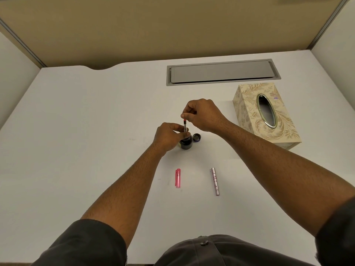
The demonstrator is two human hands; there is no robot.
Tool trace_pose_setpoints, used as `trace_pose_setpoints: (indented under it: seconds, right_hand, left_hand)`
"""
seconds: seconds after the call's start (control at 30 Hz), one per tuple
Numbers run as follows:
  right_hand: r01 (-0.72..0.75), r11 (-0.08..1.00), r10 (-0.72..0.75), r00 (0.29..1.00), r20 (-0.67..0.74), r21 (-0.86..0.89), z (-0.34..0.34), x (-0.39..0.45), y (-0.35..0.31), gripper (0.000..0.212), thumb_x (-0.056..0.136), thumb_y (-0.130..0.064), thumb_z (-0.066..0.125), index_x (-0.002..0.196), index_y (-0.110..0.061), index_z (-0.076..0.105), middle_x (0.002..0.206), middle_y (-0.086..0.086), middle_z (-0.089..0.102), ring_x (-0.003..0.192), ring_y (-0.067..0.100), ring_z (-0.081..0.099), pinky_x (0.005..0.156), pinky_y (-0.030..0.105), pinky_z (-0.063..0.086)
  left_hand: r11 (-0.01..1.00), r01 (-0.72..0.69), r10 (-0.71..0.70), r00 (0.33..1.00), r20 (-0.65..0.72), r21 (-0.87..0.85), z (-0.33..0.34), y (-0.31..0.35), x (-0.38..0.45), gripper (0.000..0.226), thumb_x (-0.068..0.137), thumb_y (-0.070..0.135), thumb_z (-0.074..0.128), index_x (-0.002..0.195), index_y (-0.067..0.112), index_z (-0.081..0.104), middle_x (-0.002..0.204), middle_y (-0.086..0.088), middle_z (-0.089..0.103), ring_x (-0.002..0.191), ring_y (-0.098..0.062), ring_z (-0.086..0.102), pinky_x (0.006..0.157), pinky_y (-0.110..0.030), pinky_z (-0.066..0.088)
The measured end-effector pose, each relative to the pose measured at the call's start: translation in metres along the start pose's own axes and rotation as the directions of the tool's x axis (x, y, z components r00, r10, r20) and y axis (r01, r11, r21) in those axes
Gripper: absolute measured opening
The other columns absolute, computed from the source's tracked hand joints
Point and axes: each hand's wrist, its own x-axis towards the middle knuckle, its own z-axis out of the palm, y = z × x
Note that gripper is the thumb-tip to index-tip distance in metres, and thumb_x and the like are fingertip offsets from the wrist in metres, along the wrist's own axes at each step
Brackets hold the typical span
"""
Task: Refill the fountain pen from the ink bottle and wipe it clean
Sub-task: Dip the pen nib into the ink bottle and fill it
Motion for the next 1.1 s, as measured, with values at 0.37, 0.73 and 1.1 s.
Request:
trace_pose_setpoints:
  seconds: [0.37,0.73,1.1]
  right_hand:
    - [0.055,0.975,-0.056,0.998,0.0,-0.214,0.0,0.001,-0.001,0.031,0.095,-0.041,0.054,0.087,-0.013,0.065,0.072,-0.005,0.059,0.074,0.015,0.056,0.063,0.027,0.039]
    - [0.143,0.799,-0.074,0.987,0.14,-0.585,-0.009,0.008,-0.018,0.039,0.102,-0.041,0.036,0.1,-0.011,0.061,0.085,0.004,0.056,0.079,0.021,0.052,0.067,0.034,0.042]
    - [0.118,0.795,-0.002,0.981,0.192,-0.595,-0.015,0.01,-0.024,0.028,0.102,-0.036,0.041,0.097,-0.013,0.056,0.088,0.005,0.053,0.081,0.02,0.052,0.067,0.033,0.041]
  left_hand:
    - [0.999,0.034,-0.034,0.999,-0.004,-0.019,0.002,-0.001,-0.001,0.026,0.08,0.031,0.076,0.103,0.02,0.076,0.104,0.002,0.073,0.089,-0.012,0.06,0.077,-0.025,0.042]
    - [0.994,0.073,-0.073,0.997,0.009,-0.085,0.002,-0.001,-0.001,0.025,0.079,0.03,0.077,0.102,0.021,0.076,0.104,0.002,0.073,0.096,-0.012,0.06,0.081,-0.026,0.041]
    - [0.993,0.086,-0.086,0.996,0.003,-0.081,0.003,0.001,-0.001,0.024,0.08,0.026,0.077,0.103,0.017,0.076,0.104,0.0,0.073,0.096,-0.012,0.059,0.078,-0.024,0.039]
